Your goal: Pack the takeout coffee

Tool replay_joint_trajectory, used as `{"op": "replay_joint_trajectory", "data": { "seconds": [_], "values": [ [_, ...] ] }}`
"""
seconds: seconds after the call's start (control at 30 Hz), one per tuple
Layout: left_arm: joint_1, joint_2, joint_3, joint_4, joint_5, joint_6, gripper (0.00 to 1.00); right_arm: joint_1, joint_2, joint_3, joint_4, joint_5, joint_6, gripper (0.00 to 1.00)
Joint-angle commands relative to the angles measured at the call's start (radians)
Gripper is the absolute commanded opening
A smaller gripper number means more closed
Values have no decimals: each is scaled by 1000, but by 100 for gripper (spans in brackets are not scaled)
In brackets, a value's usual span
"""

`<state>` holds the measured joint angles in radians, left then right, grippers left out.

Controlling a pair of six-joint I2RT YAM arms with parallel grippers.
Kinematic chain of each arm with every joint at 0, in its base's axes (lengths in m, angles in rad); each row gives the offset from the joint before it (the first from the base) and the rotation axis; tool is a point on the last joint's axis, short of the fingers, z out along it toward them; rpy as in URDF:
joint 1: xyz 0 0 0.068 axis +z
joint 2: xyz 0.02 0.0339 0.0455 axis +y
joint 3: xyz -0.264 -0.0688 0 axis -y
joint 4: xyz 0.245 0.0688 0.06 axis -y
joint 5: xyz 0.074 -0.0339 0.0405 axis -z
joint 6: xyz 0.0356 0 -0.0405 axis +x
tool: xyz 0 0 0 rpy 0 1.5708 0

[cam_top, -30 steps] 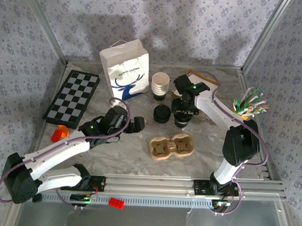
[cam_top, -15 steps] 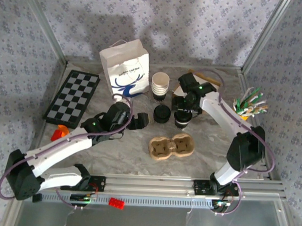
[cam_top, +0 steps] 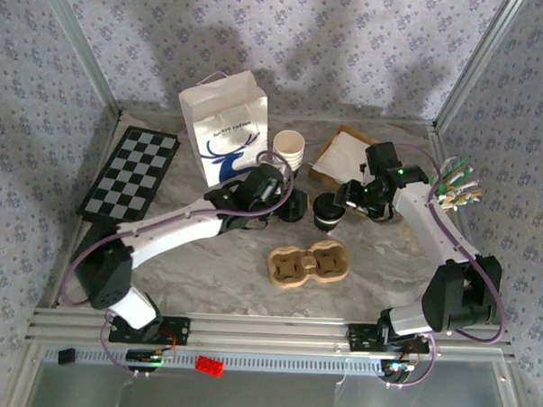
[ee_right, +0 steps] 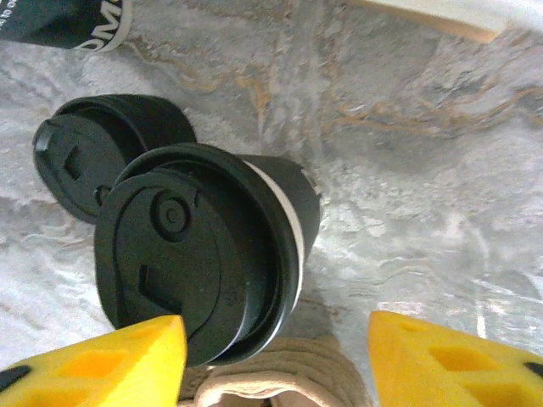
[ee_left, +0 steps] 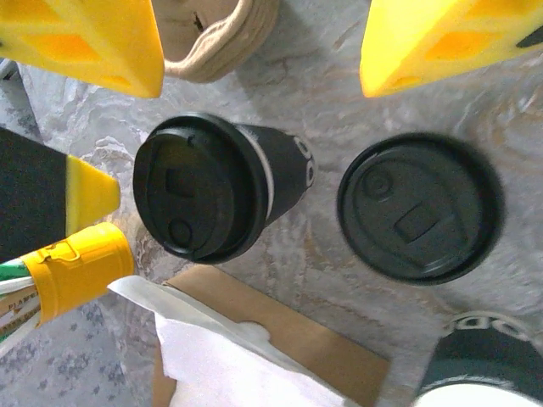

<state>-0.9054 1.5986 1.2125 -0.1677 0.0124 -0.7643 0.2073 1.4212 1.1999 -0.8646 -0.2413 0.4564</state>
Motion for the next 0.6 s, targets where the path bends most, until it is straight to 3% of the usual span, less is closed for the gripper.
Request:
{"op": "replay_joint_trajectory", "data": {
  "seconds": [0.0,0.13,0.57],
  "values": [
    [-6,71,100,28,34,53,60,-40,8,-36,41,-95,-42,54],
    [-6,172,208,-26,33,89,56,-54,15,-57,77,-134,-39,46],
    [-6,344,353,-94,84,110,49,-68,32,-103,104,-167,-44,39]
  ]
}}
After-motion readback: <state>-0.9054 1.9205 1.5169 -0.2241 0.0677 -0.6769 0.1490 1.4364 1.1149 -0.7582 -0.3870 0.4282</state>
